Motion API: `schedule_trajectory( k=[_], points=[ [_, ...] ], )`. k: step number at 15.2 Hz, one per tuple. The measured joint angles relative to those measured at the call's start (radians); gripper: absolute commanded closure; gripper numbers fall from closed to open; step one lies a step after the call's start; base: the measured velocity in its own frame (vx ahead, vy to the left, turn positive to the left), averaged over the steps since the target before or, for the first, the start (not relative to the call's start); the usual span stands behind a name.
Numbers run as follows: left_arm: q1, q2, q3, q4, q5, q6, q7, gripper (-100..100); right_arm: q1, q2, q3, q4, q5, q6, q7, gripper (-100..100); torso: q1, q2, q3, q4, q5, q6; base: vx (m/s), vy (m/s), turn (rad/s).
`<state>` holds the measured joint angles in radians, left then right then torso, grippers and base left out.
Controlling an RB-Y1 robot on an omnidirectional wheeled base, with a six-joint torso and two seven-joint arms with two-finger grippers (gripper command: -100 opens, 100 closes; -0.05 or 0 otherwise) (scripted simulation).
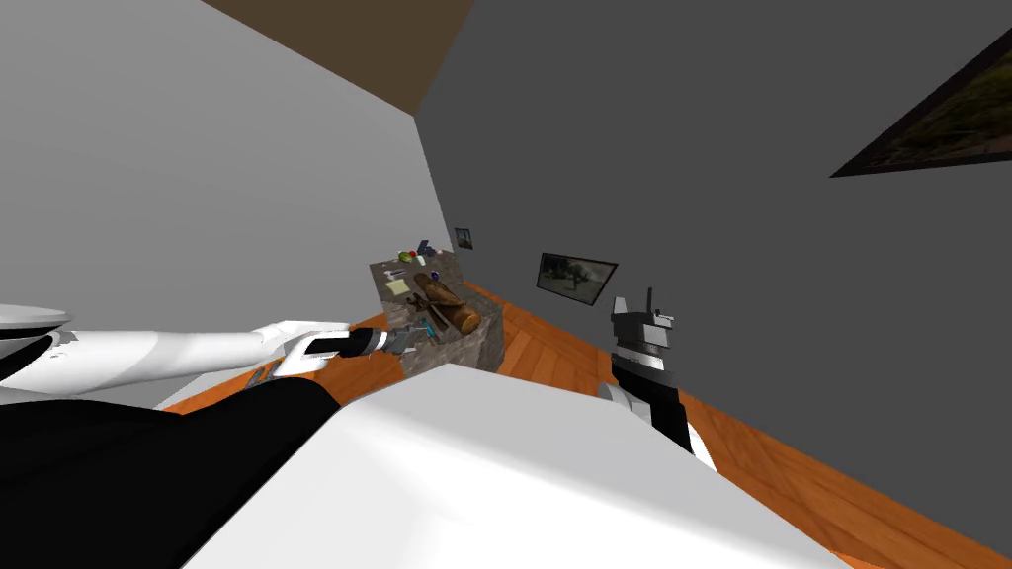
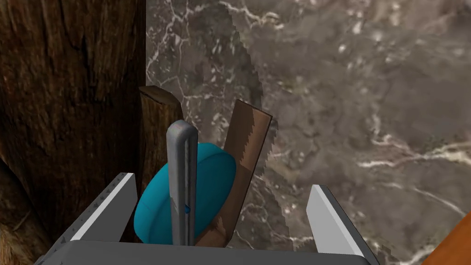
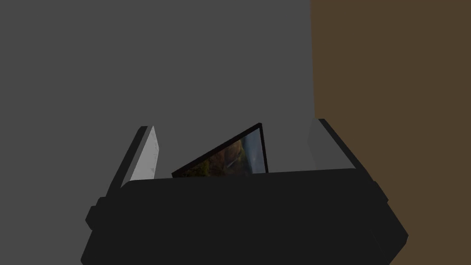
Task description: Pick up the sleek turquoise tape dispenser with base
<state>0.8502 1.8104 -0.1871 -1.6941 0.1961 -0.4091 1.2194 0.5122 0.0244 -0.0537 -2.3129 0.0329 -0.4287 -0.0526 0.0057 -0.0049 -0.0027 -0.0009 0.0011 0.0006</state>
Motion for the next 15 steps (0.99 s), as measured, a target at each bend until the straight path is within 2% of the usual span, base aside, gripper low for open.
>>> schedule_trajectory(
  k=[4, 7, 10, 11, 13, 15],
  points=[
    [0.006, 0.074, -0.021, 0.022, -0.001, 0.012, 0.072, -100, 0.0, 0.0, 0.0, 0.0, 0.0, 0.0, 0.0, 0, -0.001, 0.0, 0.0, 0.0, 0.0, 0.0, -0.012, 0.045, -0.202],
    [0.032, 0.129, -0.022, 0.039, 0.029, 0.012, 0.091, -100, 0.0, 0.0, 0.0, 0.0, 0.0, 0.0, 0.0, 0, -0.001, 0.0, 0.0, 0.0, 0.0, 0.0, -0.016, 0.032, -0.16],
    [0.045, 0.167, -0.021, 0.054, 0.014, 0.018, 0.141, -100, 0.0, 0.0, 0.0, 0.0, 0.0, 0.0, 0.0, 0, -0.002, -0.001, 0.0, 0.0, 0.0, 0.0, -0.013, 0.026, -0.202],
    [0.062, 0.179, -0.006, 0.061, -0.001, 0.02, 0.167, -100, 0.0, 0.0, 0.0, 0.0, 0.0, 0.0, 0.0, 0, -0.002, -0.001, 0.0, 0.0, 0.0, 0.0, -0.017, 0.027, -0.093],
    [0.063, 0.2, -0.015, 0.064, 0.011, 0.025, 0.18, -100, 0.0, 0.0, 0.0, 0.0, 0.0, 0.0, 0.0, 0, -0.002, 0.0, 0.0, 0.0, 0.0, -0.001, -0.012, 0.018, -0.049],
    [0.068, 0.191, -0.013, 0.068, 0.008, 0.026, 0.179, -100, 0.0, 0.0, 0.0, 0.0, 0.0, 0.0, 0.0, 0, -0.003, -0.001, 0.0, 0.0, 0.0, -0.001, 0.027, -0.007, -0.059]
  ],
)
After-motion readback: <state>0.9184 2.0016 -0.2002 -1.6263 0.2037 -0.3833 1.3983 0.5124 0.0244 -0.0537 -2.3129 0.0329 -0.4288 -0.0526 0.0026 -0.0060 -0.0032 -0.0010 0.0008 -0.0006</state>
